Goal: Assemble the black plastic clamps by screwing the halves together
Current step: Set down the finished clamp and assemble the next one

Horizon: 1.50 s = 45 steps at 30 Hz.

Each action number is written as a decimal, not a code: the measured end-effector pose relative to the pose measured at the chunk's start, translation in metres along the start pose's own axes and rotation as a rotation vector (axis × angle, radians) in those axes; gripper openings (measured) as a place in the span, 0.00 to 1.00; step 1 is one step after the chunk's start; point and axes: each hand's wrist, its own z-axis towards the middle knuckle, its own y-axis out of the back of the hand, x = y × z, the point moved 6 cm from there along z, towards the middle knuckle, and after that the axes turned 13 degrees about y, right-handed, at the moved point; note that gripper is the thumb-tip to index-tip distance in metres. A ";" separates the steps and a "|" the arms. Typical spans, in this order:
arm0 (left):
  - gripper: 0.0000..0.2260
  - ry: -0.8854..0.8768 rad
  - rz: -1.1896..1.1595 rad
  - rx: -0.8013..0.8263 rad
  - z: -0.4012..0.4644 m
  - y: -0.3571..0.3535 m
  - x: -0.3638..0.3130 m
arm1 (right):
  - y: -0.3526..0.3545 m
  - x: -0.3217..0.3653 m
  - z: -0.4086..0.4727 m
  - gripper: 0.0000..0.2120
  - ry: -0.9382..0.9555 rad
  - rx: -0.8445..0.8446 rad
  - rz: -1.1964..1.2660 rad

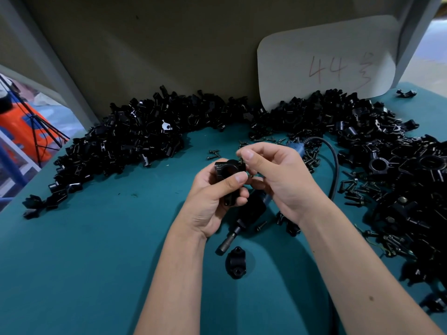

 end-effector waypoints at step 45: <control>0.08 0.005 -0.056 0.099 0.001 -0.004 0.004 | -0.006 0.004 0.000 0.08 0.037 0.068 -0.006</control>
